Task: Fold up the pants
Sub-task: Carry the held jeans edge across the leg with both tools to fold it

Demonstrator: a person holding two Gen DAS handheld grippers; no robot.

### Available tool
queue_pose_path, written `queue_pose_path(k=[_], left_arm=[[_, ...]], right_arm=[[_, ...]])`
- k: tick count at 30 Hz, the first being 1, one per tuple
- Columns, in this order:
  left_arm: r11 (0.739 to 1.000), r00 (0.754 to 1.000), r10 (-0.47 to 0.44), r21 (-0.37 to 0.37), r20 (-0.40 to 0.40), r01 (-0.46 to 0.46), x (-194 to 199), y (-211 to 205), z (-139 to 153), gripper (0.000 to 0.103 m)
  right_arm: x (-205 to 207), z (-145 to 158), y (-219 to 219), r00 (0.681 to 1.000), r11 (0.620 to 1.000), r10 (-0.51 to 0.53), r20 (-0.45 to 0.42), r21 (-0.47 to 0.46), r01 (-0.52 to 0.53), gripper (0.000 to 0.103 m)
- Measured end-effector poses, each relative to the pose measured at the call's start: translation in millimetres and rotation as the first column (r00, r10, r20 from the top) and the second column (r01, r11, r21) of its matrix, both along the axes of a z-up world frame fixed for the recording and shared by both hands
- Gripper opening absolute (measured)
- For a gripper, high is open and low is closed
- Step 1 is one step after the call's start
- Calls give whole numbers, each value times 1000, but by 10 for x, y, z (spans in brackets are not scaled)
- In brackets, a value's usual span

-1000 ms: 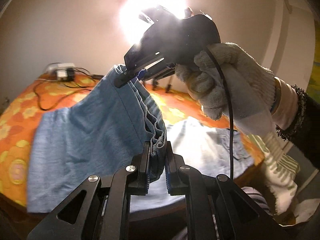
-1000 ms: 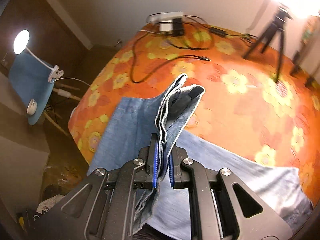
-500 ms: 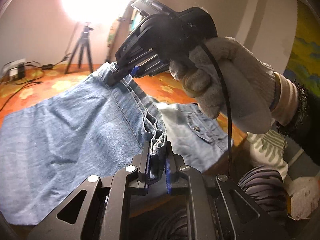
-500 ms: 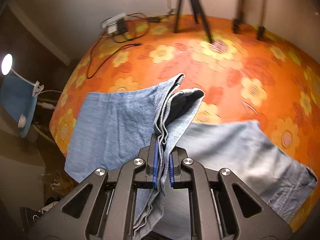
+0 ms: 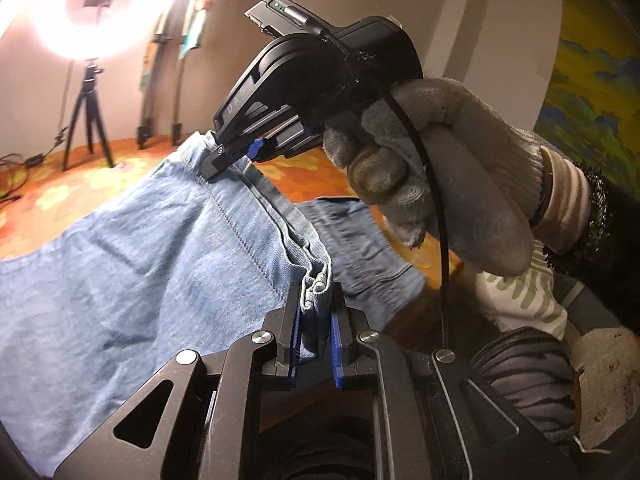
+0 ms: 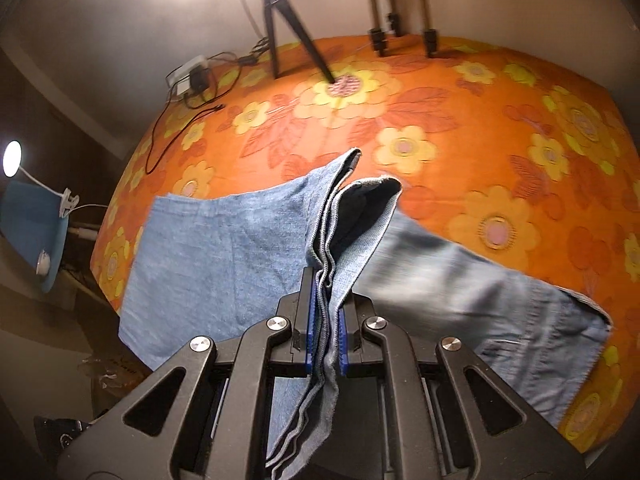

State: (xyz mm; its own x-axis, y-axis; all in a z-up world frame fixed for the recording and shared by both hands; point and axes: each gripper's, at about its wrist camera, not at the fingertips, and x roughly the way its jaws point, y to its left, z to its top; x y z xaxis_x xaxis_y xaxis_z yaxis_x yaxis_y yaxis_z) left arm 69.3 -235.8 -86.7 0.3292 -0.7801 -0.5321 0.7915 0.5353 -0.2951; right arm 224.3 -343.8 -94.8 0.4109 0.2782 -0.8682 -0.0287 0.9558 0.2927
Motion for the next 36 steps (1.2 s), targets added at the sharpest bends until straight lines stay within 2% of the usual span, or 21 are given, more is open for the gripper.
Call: queue_pose_path(k=[9, 17, 36], left_arm=[[995, 995, -97, 8, 5, 97, -159, -554, -1, 10], [986, 986, -165, 38, -5, 165, -271, -925, -112, 10], [966, 968, -248, 68, -28, 249, -73, -1202, -246, 10]], right_arm=[[-285, 15, -696, 997, 997, -75, 3, -13, 75, 9], [-479, -79, -1126, 991, 991, -132, -10, -16, 132, 9], [-694, -352, -1654, 973, 973, -227, -51, -50, 225, 8]])
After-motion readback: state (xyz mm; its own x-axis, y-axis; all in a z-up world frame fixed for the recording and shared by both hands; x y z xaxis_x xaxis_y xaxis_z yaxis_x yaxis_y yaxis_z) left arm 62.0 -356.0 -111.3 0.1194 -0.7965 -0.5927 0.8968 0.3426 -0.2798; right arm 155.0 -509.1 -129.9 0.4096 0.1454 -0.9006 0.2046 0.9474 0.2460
